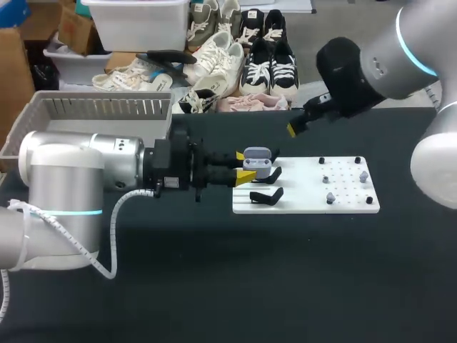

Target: Pick up each earbud case from the left stands, insert the matching earbuds, close the lid, and place the case in the box.

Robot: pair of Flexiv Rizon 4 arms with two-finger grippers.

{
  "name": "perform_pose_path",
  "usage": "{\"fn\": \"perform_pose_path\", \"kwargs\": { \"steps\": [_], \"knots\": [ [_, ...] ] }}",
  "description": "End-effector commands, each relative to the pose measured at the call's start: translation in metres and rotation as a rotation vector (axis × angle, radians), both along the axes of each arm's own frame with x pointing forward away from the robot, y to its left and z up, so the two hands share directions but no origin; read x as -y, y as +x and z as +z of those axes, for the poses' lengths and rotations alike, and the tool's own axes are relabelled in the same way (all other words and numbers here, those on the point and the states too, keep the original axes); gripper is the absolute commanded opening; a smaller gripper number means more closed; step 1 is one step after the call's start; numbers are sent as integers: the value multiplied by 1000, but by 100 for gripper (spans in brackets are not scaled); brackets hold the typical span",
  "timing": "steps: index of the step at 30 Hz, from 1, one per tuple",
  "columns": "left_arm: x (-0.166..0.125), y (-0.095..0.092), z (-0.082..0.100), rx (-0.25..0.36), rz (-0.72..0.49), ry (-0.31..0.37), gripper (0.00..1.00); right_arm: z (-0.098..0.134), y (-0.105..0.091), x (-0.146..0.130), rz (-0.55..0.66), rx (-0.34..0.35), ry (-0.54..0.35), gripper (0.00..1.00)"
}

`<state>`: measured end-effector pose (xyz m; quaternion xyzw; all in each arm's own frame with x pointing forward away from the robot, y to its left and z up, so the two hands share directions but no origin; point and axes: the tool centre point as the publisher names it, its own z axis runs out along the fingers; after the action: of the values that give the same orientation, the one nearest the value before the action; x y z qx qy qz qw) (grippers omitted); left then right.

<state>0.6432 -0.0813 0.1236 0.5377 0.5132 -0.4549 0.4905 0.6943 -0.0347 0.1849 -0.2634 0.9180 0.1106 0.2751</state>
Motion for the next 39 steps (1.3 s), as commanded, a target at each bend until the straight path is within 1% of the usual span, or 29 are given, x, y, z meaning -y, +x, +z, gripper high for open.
{"fn": "perform_pose_path", "kwargs": {
  "steps": [1, 5, 6, 12, 13, 18, 27, 28, 29, 30, 35, 39],
  "knots": [
    [-1, -1, 0, 1, 2, -3, 0, -4, -13, 21, -186, 108, -329, 100],
    [-1, -1, 0, 1, 2, -3, 0, -27, -11, 44, -223, 57, -480, 100],
    [-1, -1, 0, 1, 2, -3, 0, -33, -10, 49, -228, 43, -505, 100],
    [-1, -1, 0, 1, 2, -3, 0, -58, -9, 71, -267, -63, -594, 100],
    [-1, -1, 0, 1, 2, -3, 0, -62, -7, 77, -269, -76, -606, 100],
    [-1, -1, 0, 1, 2, -3, 0, -79, 3, 93, -275, -143, -615, 100],
    [-1, -1, 0, 1, 2, -3, 0, -104, 16, 106, -281, -209, -557, 100],
    [-1, -1, 0, 1, 2, -3, 0, -106, 18, 107, -282, -212, -554, 86],
    [-1, -1, 0, 1, 2, -3, 0, -108, 18, 108, -285, -221, -545, 77],
    [-1, -1, 0, 1, 2, -3, 0, -111, 19, 109, -289, -231, -533, 74],
    [-1, -1, 0, 1, 2, -3, 0, -121, 18, 114, -290, -258, -518, 79],
    [-1, -1, 0, 1, 2, -3, 0, -127, 16, 116, -288, -272, -512, 76]
  ]
}}
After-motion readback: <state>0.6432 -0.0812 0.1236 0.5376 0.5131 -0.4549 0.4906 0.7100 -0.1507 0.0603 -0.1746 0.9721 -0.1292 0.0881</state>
